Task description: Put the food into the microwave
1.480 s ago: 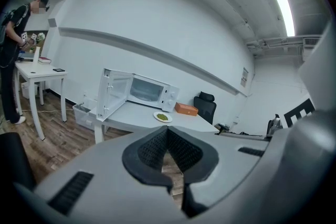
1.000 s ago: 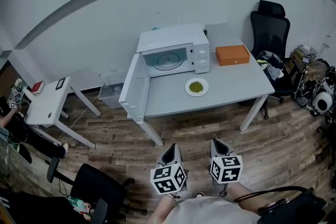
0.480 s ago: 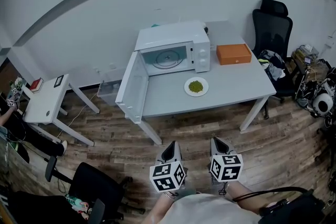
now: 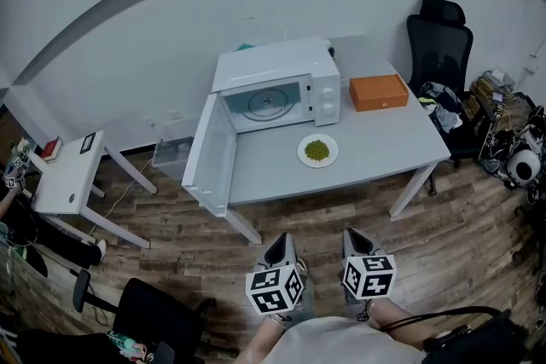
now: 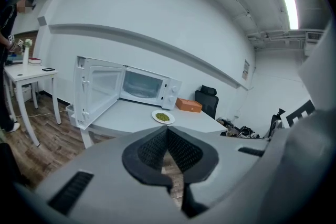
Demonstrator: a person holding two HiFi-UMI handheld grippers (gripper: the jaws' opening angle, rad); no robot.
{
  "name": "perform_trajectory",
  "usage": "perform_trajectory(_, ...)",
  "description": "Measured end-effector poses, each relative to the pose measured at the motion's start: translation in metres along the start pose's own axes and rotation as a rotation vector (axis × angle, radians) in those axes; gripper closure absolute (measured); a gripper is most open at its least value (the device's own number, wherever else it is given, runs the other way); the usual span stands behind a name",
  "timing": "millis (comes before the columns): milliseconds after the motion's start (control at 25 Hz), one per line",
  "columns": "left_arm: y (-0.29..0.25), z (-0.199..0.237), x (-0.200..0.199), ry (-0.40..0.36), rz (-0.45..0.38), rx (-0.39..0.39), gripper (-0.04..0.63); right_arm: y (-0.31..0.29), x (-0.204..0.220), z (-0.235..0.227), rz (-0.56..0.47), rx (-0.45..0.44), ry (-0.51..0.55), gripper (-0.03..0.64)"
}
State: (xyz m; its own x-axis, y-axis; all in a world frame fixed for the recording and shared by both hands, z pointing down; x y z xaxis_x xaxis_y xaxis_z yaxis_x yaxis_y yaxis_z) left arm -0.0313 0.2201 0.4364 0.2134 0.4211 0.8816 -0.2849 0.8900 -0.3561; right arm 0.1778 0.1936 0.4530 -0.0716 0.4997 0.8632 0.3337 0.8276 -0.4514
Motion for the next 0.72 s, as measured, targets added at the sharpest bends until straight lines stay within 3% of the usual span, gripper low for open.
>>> perform_trajectory(720,-0.09,0.057,-0.062,-0.001,0.0,0.049,0.592,-0.094,-0.062,0.013,-0.023,0.048,-0.002,0.6)
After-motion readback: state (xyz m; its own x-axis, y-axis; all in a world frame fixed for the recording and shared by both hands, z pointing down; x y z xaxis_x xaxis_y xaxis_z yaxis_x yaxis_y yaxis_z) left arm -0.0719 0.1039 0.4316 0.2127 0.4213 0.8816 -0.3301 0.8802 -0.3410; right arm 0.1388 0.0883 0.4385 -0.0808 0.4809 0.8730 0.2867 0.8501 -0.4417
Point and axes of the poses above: the fingertips, and each gripper's own axes: y backward along the fingers, z to its left, x out of its underside, the point moved 10 cm from there along y, backward along the fingers, and after that the axes turned 5 degrees about x, right-handed, at the moved point
